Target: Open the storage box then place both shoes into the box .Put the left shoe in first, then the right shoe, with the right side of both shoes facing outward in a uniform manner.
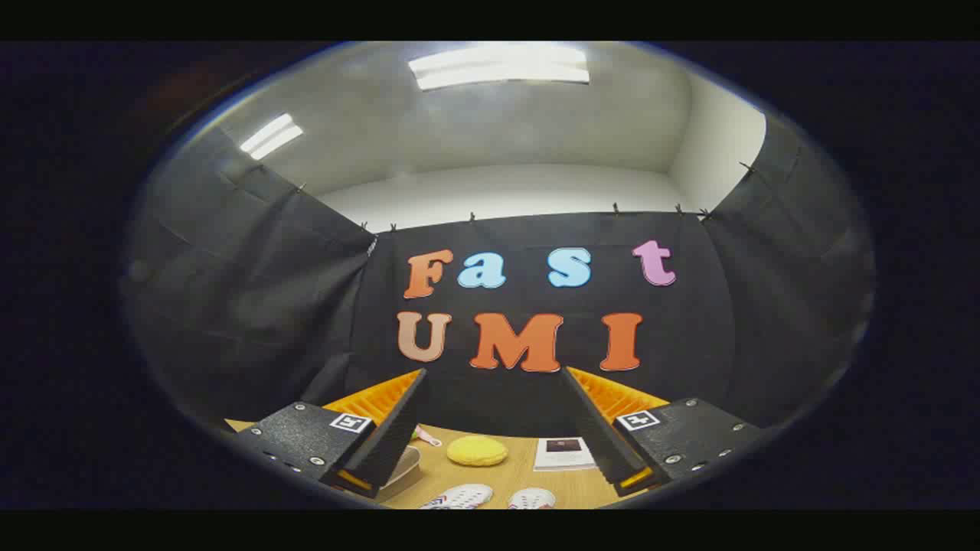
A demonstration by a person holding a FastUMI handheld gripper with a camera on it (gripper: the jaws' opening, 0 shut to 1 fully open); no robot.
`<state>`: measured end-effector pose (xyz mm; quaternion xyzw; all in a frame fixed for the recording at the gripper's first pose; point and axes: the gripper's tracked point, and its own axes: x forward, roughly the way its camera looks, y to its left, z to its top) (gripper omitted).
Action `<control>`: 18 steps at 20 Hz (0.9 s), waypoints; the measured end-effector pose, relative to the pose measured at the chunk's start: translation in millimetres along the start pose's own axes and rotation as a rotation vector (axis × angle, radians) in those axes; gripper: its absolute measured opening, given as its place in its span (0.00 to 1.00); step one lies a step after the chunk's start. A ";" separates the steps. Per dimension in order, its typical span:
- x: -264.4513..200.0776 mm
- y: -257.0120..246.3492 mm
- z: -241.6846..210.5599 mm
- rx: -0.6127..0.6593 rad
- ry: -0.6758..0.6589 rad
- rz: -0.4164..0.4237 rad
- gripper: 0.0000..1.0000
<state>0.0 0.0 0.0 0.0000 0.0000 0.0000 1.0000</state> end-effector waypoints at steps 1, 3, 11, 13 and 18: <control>1.8 -0.2 1.0 0.002 -0.001 -0.001 1.00; 2.9 -2.9 0.7 0.003 0.000 -0.009 1.00; 6.9 1.0 -1.8 0.012 0.003 -0.003 1.00; 8.7 2.1 -2.5 0.025 -0.002 -0.002 1.00; 10.8 7.8 -15.8 0.051 0.032 0.014 1.00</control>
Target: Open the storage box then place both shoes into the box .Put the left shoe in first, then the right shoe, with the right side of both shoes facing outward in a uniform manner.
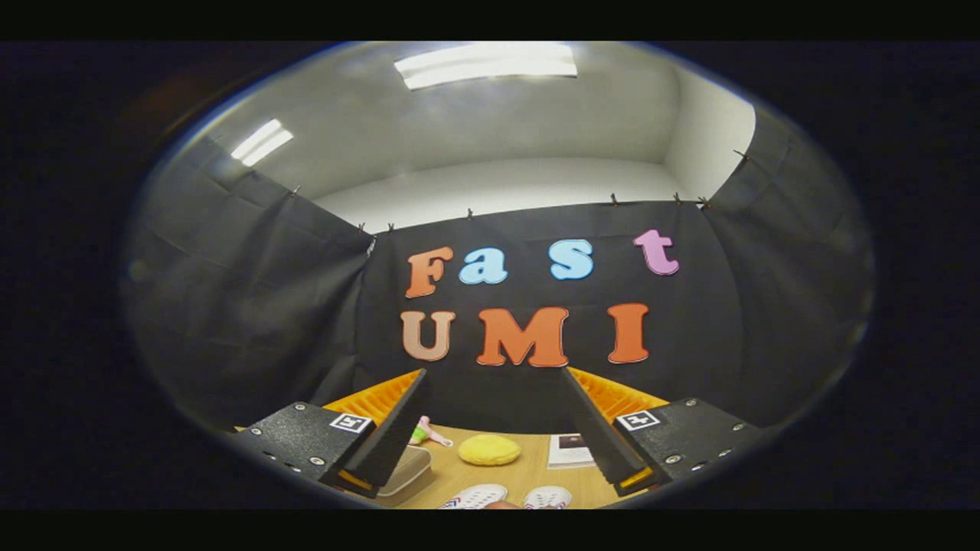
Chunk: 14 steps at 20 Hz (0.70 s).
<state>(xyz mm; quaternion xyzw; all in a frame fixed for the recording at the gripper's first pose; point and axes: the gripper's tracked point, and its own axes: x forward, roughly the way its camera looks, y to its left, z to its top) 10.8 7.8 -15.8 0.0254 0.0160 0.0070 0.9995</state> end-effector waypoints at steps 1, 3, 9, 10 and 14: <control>0.8 1.6 -3.7 0.009 0.014 0.006 1.00; 3.6 7.6 -13.7 0.035 0.045 0.028 1.00; 10.0 29.7 -56.9 0.159 0.179 0.126 1.00; 11.9 33.0 -66.8 0.179 0.209 0.137 1.00; 11.6 60.8 -114.9 0.290 0.372 0.239 1.00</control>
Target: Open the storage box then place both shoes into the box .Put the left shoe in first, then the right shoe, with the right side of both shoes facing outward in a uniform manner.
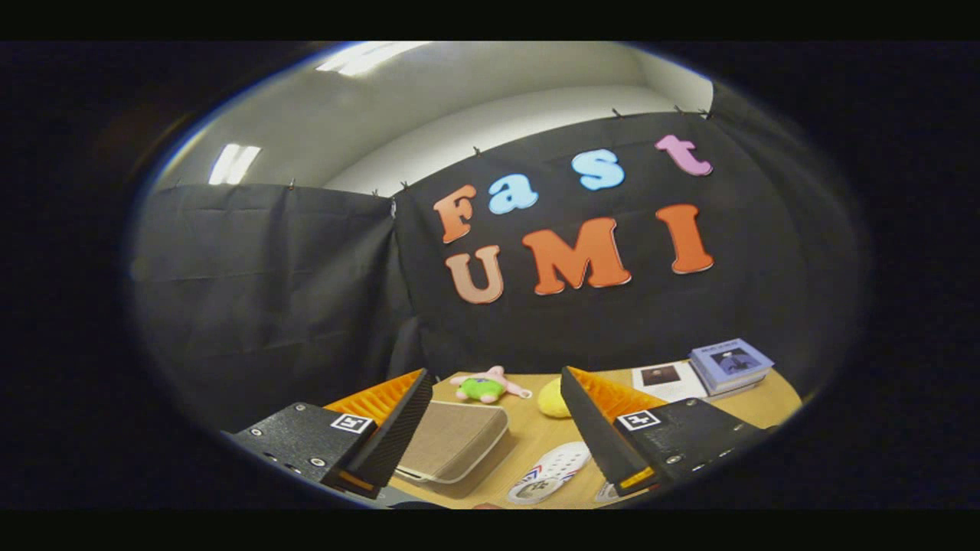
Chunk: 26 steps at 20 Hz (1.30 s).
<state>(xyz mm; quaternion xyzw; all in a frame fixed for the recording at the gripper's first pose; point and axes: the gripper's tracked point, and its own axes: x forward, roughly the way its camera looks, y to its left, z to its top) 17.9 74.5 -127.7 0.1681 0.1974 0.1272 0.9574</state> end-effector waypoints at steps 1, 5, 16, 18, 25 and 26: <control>3.8 0.9 -12.2 0.037 0.045 0.021 1.00; 15.9 7.3 -51.1 0.179 0.175 0.096 0.99; 53.0 30.0 -151.0 0.400 0.455 0.222 0.98; 59.7 28.7 -169.1 0.417 0.493 0.221 0.98; 78.8 36.1 -219.7 0.631 0.620 0.278 0.96; 83.7 34.8 -224.2 0.653 0.623 0.278 0.96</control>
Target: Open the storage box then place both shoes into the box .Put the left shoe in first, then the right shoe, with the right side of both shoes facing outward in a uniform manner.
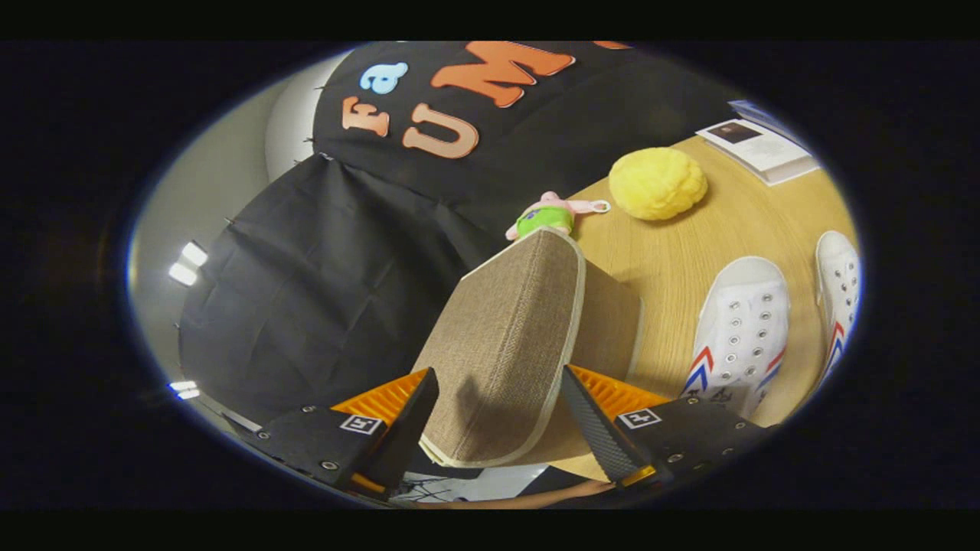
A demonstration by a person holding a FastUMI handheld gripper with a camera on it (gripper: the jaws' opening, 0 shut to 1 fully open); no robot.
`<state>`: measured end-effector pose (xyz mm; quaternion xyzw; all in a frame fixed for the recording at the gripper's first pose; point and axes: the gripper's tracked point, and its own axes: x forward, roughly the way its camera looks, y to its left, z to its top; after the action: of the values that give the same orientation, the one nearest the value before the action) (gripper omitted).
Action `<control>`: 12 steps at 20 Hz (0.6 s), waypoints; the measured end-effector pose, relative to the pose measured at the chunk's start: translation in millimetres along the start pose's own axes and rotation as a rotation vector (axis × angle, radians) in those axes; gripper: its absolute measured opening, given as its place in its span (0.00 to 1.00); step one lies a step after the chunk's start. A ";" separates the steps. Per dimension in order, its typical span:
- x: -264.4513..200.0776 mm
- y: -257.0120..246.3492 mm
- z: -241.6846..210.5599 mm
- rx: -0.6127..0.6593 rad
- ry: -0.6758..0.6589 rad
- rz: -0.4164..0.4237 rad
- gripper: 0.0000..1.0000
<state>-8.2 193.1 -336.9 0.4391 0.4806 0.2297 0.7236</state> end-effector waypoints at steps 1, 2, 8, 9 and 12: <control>3.0 -1.3 -0.6 0.022 0.007 0.010 0.96; 7.0 -3.4 -1.7 0.052 0.014 0.022 0.96; 4.6 5.1 19.8 0.198 -0.040 0.152 0.95; 2.6 2.7 21.4 0.195 -0.060 0.152 0.93; -0.2 -4.8 32.0 0.165 -0.115 0.124 0.76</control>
<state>20.1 177.2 -335.9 0.5386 0.4275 0.2079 0.6957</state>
